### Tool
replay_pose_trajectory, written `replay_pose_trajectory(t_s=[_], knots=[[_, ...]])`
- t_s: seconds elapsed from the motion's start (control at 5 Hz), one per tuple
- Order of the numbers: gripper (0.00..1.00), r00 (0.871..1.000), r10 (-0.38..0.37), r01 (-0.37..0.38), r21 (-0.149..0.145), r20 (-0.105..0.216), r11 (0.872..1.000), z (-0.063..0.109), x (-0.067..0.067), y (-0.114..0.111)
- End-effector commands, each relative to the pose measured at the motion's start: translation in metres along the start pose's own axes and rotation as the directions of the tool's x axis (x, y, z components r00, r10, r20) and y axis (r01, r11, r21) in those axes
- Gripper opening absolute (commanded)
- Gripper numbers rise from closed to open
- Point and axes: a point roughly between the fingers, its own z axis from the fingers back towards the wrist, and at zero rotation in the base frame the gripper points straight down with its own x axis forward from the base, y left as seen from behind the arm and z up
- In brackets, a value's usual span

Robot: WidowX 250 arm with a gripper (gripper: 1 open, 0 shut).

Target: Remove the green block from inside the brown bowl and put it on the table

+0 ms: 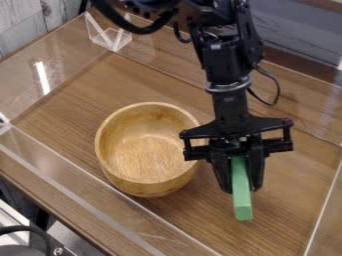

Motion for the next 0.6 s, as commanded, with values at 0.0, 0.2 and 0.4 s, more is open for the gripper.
replay_pose_trajectory(t_s=[0.0, 0.2, 0.4], knots=[[0.00, 0.998, -0.028, 0.030, -0.044, 0.048, 0.999, 0.007, 0.002, -0.011], [0.00, 0.998, -0.028, 0.030, -0.047, 0.047, 0.998, -0.002, -0.001, -0.012], [0.00, 0.998, -0.029, 0.031, -0.049, 0.047, 0.998, -0.008, -0.001, -0.013]])
